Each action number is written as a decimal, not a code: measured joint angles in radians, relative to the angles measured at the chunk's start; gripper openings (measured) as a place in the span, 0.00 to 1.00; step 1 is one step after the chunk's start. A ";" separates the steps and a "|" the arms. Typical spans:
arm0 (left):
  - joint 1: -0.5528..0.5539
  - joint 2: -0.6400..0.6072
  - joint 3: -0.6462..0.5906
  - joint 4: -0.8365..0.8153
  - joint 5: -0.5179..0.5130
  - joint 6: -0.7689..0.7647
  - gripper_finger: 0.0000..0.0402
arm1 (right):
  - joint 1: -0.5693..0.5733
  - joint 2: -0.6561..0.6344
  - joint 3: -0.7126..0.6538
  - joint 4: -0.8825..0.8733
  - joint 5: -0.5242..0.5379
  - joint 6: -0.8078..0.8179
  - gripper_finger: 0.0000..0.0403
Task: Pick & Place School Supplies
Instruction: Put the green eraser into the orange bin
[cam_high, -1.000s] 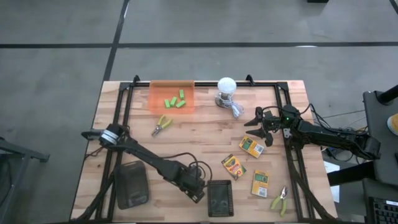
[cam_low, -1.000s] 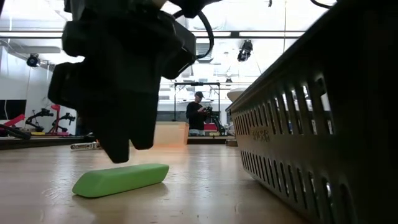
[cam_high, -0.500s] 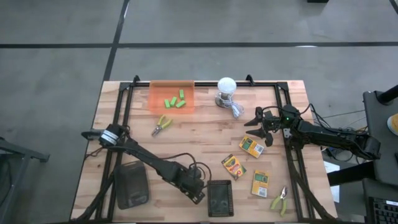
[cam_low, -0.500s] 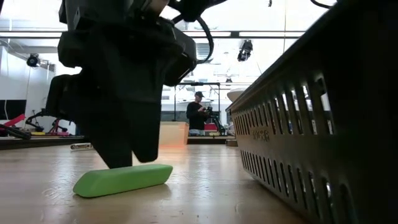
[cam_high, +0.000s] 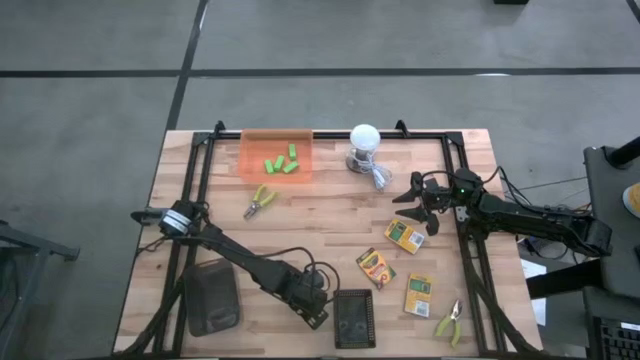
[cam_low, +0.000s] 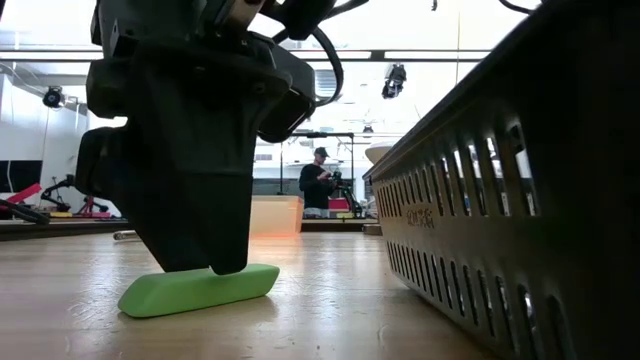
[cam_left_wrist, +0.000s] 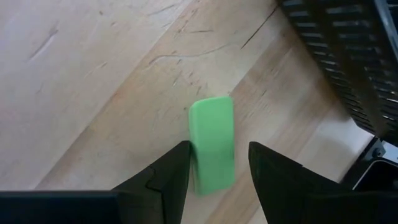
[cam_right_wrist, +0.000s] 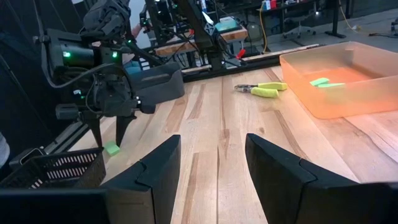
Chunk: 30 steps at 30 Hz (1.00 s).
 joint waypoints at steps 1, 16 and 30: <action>0.000 0.000 0.000 -0.001 0.001 0.004 0.43 | 0.000 0.000 0.000 0.000 0.000 0.000 0.44; 0.000 0.001 -0.003 -0.013 0.001 0.014 0.20 | 0.000 0.000 0.000 0.000 0.000 0.000 0.44; 0.001 -0.007 -0.001 -0.113 0.070 0.043 0.19 | 0.000 0.000 0.000 0.000 0.000 0.000 0.44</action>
